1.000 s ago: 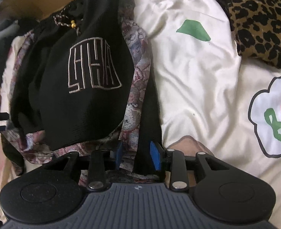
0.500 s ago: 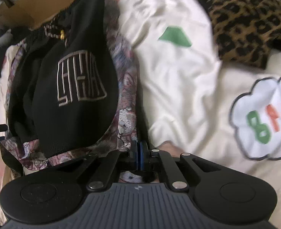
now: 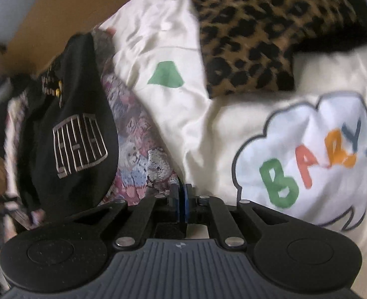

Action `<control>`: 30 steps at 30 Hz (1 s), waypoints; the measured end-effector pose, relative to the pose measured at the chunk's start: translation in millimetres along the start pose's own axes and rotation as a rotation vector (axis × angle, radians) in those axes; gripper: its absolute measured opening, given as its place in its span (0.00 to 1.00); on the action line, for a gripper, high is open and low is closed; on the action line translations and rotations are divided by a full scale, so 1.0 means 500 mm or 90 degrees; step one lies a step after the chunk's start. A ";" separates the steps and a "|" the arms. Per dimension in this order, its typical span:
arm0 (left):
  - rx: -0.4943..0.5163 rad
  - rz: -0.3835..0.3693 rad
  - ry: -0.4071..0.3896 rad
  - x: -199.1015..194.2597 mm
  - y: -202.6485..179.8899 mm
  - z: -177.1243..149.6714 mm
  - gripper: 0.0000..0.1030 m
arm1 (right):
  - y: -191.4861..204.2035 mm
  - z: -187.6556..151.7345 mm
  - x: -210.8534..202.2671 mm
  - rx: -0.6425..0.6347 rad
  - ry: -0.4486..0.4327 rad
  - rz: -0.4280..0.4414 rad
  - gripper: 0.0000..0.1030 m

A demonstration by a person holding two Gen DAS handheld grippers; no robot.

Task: Fold clothes

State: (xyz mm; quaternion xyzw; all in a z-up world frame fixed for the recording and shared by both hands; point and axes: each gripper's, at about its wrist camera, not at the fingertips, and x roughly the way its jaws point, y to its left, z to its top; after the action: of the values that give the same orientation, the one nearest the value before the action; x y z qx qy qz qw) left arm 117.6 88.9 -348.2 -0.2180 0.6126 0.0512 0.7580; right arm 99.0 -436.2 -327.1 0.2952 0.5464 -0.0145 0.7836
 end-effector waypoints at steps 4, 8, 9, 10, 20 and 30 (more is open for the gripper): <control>-0.003 0.003 0.004 0.007 0.006 -0.003 0.59 | -0.025 0.003 0.006 0.069 0.008 0.039 0.04; -0.003 0.003 0.005 0.010 0.010 -0.006 0.59 | -0.036 0.007 0.008 0.117 0.006 0.069 0.04; -0.002 0.004 0.004 0.010 0.012 -0.007 0.59 | -0.039 0.009 0.004 0.126 0.003 0.078 0.04; -0.002 0.004 0.004 0.010 0.013 -0.008 0.59 | -0.041 0.011 0.000 0.131 0.001 0.087 0.05; -0.003 0.005 0.007 0.016 0.027 -0.022 0.60 | -0.049 0.006 0.006 0.103 0.029 0.053 0.33; -0.009 0.004 0.010 0.022 0.050 -0.029 0.60 | -0.028 0.003 -0.005 0.087 0.051 0.066 0.36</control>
State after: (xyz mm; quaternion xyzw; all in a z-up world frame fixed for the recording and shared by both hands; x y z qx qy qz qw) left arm 98.6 103.8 -367.5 -0.2223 0.6188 0.0562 0.7513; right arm 94.5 -449.0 -330.6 0.3762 0.5593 0.0004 0.7387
